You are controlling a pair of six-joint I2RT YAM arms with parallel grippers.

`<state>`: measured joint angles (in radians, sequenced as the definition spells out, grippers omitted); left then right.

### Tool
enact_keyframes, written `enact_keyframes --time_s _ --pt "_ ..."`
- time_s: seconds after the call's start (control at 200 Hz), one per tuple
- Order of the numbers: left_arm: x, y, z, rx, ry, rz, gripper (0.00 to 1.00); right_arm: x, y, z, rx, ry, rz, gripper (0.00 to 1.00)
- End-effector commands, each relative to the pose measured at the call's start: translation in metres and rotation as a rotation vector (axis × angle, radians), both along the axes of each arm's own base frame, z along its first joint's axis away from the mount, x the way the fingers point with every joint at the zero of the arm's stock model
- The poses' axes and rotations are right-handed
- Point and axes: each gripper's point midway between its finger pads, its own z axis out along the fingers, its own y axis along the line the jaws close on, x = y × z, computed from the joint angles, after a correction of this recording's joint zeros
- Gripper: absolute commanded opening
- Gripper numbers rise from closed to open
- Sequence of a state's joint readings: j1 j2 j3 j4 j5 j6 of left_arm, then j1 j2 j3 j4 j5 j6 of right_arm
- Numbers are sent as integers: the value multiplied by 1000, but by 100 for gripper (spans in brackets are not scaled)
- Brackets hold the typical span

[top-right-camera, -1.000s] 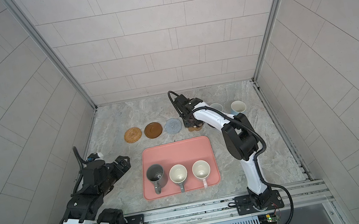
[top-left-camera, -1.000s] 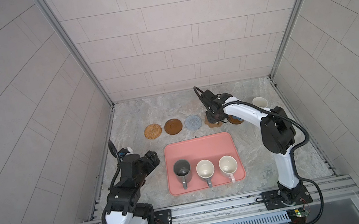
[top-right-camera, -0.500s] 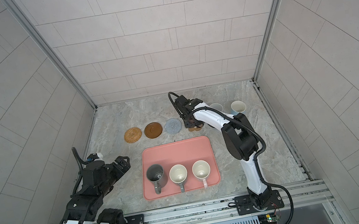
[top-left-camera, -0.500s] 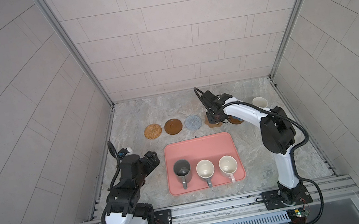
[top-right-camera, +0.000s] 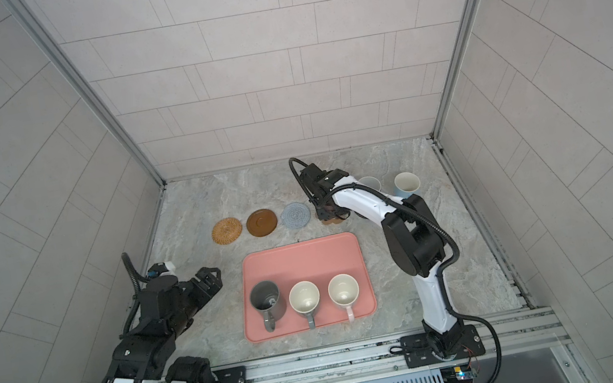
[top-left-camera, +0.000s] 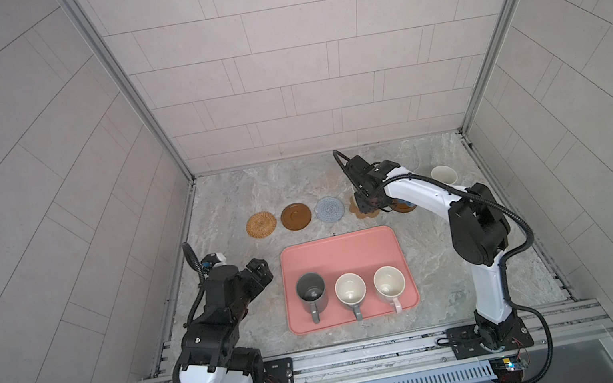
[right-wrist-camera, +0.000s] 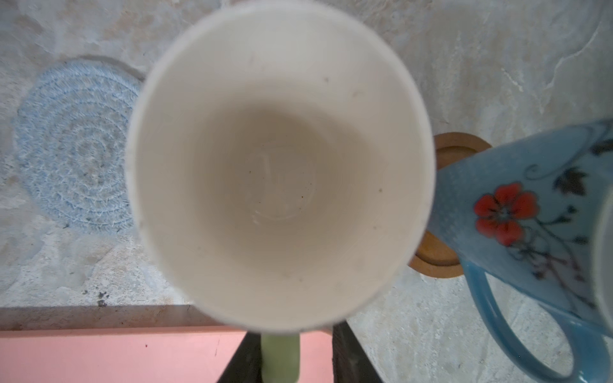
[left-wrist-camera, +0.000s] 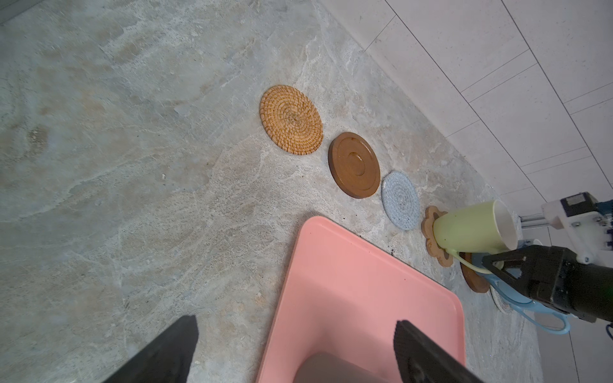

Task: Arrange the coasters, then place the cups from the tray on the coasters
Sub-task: 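Open right gripper and raise it off the light green mug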

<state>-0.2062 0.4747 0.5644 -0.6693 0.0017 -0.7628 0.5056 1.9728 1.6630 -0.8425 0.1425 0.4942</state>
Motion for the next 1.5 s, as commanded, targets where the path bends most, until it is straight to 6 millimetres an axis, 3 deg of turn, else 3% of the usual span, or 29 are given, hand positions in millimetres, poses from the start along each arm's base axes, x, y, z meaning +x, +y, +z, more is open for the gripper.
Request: enact_keyframes --time_s 0.0,0.2,0.435,0.59,0.816,1.181,1.491 --pt "-1 3 11 4 -19 17 100 -10 -7 41 12 -66 -10 38" --pt "-1 2 21 21 -22 -3 100 -24 -16 80 40 -123 -10 41" --pt "4 -5 23 -9 -23 -25 100 -49 -24 108 68 -154 1 42" --pt "6 -5 22 3 -15 -27 100 -64 -27 120 91 -167 5 43" --pt "11 -11 28 -22 -28 -48 100 -82 -13 135 148 -179 65 44" --pt "10 -15 27 -20 -9 -78 100 -105 0 131 162 -154 115 45" --pt "-5 -24 32 8 61 -177 96 -119 14 124 172 -125 160 46"
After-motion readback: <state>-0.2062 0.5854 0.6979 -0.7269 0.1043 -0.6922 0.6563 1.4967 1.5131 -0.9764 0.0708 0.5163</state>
